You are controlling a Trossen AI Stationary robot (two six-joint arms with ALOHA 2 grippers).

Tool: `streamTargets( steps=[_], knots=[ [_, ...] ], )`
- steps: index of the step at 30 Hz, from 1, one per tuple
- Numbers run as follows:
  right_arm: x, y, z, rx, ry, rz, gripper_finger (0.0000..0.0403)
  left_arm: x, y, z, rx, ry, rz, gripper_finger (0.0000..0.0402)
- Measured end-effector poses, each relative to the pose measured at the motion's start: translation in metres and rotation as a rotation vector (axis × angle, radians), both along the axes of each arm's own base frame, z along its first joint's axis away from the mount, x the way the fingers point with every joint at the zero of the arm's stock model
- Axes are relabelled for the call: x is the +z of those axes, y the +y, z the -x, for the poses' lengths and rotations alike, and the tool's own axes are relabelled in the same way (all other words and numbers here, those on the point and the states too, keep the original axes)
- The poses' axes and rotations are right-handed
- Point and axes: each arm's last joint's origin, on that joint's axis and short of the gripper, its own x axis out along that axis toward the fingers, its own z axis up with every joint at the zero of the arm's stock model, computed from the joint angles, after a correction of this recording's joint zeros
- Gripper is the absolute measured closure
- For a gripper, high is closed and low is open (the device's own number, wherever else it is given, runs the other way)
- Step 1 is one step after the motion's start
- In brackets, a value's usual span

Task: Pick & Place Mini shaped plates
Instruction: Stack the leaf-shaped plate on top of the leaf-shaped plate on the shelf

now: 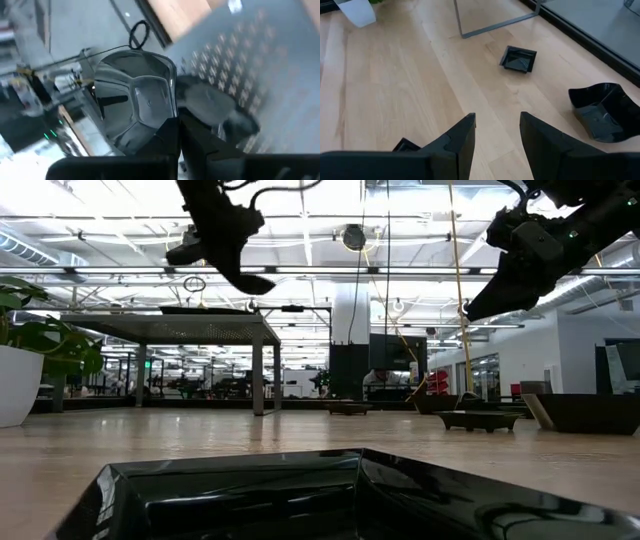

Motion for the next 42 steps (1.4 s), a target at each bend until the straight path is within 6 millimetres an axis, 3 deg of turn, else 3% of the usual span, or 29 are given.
streamTargets(
  steps=[6,12,33,42],
  knots=[
    [0.0,0.0,0.0,-0.016,-0.01,-0.024,0.0261,-0.008,0.013,0.014,-0.162,0.252,0.047,0.0397],
    [0.0,0.0,0.0,-0.033,-0.02,-0.046,0.0261,-0.009,0.022,0.019,-0.21,0.324,0.037,0.0378],
    [0.003,-0.001,-0.001,-0.063,-0.051,-0.023,0.0261,-0.009,0.036,0.027,-0.094,0.271,0.065,0.0368],
    [0.003,-0.003,-0.001,-0.116,-0.051,0.01,0.0261,-0.009,0.036,0.024,-0.116,0.242,0.077,0.0317]
  ],
)
